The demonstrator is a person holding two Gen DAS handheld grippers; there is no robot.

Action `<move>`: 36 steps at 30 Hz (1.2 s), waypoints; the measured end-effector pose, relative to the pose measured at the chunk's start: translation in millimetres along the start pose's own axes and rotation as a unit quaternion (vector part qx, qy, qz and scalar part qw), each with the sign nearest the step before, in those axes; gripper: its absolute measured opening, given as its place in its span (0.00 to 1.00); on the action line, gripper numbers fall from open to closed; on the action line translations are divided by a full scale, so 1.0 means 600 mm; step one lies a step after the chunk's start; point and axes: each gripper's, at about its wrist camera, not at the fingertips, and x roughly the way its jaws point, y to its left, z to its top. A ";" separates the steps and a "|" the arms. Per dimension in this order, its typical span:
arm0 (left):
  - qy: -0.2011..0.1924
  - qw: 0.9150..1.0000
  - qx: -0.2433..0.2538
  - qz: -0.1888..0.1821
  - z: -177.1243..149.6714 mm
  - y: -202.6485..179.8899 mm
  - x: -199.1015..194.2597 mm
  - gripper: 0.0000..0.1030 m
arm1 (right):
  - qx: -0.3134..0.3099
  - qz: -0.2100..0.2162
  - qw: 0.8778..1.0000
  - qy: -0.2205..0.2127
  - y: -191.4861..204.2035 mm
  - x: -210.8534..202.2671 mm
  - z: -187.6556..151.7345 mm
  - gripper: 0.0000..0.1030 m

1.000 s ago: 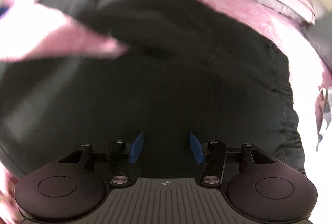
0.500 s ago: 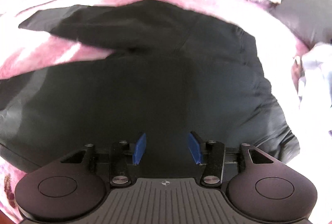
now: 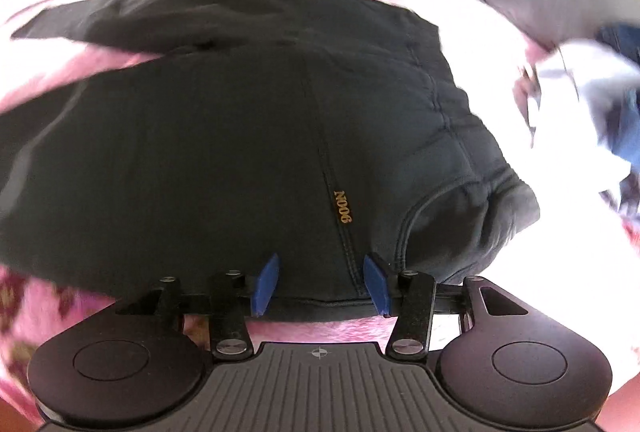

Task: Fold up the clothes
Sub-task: 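Lay the black pants flat on the bedspread and open both grippers, then pull both open grippers back above the flat black pants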

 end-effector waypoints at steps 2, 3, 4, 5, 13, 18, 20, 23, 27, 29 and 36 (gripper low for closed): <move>0.007 1.000 -0.005 -0.008 -0.020 -0.038 -0.040 0.18 | 0.004 0.013 1.000 0.011 -0.011 -0.025 -0.008 0.48; 0.011 1.000 -0.009 -0.012 -0.031 -0.059 -0.065 0.18 | 0.019 0.021 0.999 0.020 -0.019 -0.038 -0.014 0.48; 0.016 1.000 -0.013 -0.017 -0.041 -0.080 -0.094 0.19 | 0.034 0.030 0.999 0.027 -0.031 -0.058 -0.025 0.48; 0.021 0.999 -0.015 -0.025 -0.050 -0.100 -0.121 0.19 | 0.048 0.040 0.997 0.034 -0.044 -0.078 -0.036 0.48; 0.019 0.997 -0.016 -0.075 -0.101 -0.220 -0.363 0.23 | 0.064 0.078 0.994 0.030 -0.113 -0.265 -0.103 0.48; -0.029 0.997 0.011 -0.073 -0.099 -0.249 -0.497 0.28 | 0.072 0.099 0.993 0.001 -0.148 -0.369 -0.099 0.49; -0.049 0.996 0.017 -0.072 -0.102 -0.253 -0.542 0.32 | 0.071 0.105 0.992 -0.014 -0.157 -0.403 -0.089 0.49; -0.071 0.995 0.021 -0.069 -0.109 -0.260 -0.602 0.32 | 0.058 0.114 0.991 -0.038 -0.162 -0.450 -0.075 0.49; -0.089 0.994 0.019 -0.065 -0.121 -0.259 -0.657 0.34 | 0.035 0.118 0.991 -0.057 -0.152 -0.512 -0.071 0.53; -0.100 0.993 0.024 -0.058 -0.130 -0.262 -0.683 0.37 | 0.025 0.126 0.990 -0.066 -0.143 -0.540 -0.077 0.57; -0.117 0.992 0.025 -0.048 -0.155 -0.262 -0.729 0.40 | 0.005 0.137 0.989 -0.051 -0.113 -0.560 -0.102 0.59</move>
